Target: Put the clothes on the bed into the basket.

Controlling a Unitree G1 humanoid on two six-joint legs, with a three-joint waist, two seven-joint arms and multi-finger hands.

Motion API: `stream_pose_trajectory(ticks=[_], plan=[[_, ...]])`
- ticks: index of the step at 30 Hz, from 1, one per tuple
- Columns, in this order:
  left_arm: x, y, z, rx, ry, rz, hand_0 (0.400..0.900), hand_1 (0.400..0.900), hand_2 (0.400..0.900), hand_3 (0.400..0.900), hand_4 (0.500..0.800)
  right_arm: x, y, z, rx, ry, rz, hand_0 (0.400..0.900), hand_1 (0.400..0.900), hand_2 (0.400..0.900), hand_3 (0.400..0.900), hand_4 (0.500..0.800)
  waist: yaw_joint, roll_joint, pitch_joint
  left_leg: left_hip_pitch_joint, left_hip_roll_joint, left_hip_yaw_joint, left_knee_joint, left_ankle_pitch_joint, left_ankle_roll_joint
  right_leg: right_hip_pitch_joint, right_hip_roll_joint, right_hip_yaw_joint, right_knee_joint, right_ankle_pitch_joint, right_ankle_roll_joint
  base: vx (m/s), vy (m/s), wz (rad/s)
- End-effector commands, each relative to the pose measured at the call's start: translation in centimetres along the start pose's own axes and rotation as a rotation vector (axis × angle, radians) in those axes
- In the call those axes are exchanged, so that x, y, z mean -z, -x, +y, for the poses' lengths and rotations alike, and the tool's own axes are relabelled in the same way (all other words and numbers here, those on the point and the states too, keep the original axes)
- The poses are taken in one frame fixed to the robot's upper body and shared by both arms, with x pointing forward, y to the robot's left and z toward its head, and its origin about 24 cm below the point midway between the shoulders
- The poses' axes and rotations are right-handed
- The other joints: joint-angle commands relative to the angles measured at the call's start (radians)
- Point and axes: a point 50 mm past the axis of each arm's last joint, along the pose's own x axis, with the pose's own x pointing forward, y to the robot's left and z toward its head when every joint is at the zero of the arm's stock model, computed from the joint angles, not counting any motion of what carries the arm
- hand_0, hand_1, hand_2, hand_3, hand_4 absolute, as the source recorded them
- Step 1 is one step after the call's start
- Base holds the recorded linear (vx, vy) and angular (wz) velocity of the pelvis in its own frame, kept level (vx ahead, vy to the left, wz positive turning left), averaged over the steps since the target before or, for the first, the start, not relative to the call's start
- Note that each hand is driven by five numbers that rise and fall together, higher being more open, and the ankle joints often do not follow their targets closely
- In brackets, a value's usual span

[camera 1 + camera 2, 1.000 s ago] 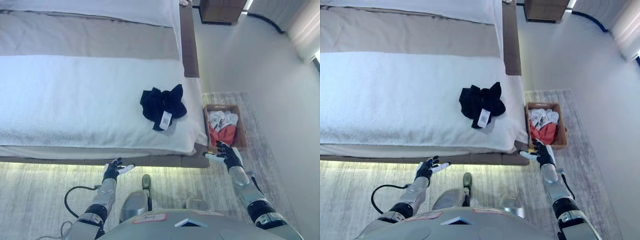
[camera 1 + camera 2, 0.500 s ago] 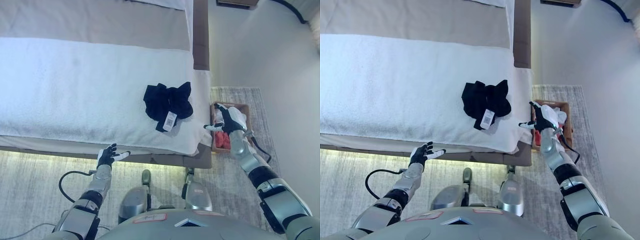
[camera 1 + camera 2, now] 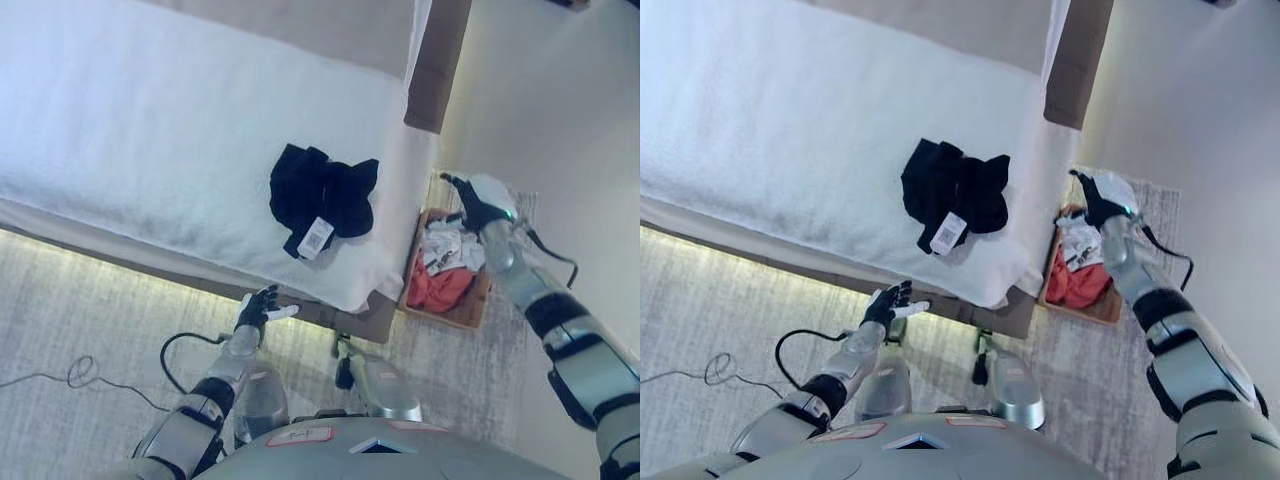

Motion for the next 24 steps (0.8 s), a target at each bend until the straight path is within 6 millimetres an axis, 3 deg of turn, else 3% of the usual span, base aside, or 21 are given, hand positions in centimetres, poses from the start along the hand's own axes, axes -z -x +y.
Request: stream_pose_trajectory(ticks=[1,7,17,24], plan=[[-4.0,-0.8,2.1,-0.047,-0.015,-0.148,0.900,0.900,0.900,0.900,0.800,-4.8,-2.3,-4.8,0.126,-0.058,-0.159,0.900,0.900,0.900,0.900,0.800,0.044,-0.078,0.043,0.043,-0.009,0.046,0.013,-0.065,0.038,-0.077,-0.087,0.074,0.169,-0.053,0.051,0.00,-0.016,0.14],[-5.2,-1.3,2.1,-0.052,-0.031,-0.160,0.900,0.900,0.900,0.900,0.800,-8.3,-3.3,-6.9,0.123,-0.034,-0.252,0.900,0.900,0.900,0.900,0.800,0.065,-0.086,0.085,-0.017,0.003,0.028,-0.042,-0.017,0.018,-0.130,-0.088,0.056,0.146,-0.040,0.057,-0.01,0.047,0.16],[-6.6,-1.6,2.2,-0.056,-0.044,-0.199,0.900,0.900,0.900,0.900,0.800,-10.7,-4.4,-6.9,0.119,-0.069,-0.245,0.900,0.900,0.900,0.900,0.800,0.106,-0.078,0.145,-0.080,-0.022,-0.007,-0.041,0.004,0.017,-0.156,-0.108,0.039,0.127,-0.015,0.063,-0.01,0.046,0.13],[-8.1,-1.8,2.0,-0.052,-0.066,-0.241,0.900,0.900,0.900,0.900,0.800,-12.3,-5.1,-8.2,0.153,-0.103,-0.228,0.900,0.900,0.900,0.900,0.800,0.136,-0.060,0.158,-0.146,-0.051,-0.042,-0.045,0.034,0.004,-0.165,-0.117,0.016,0.063,0.033,0.077,-0.03,0.022,0.18]])
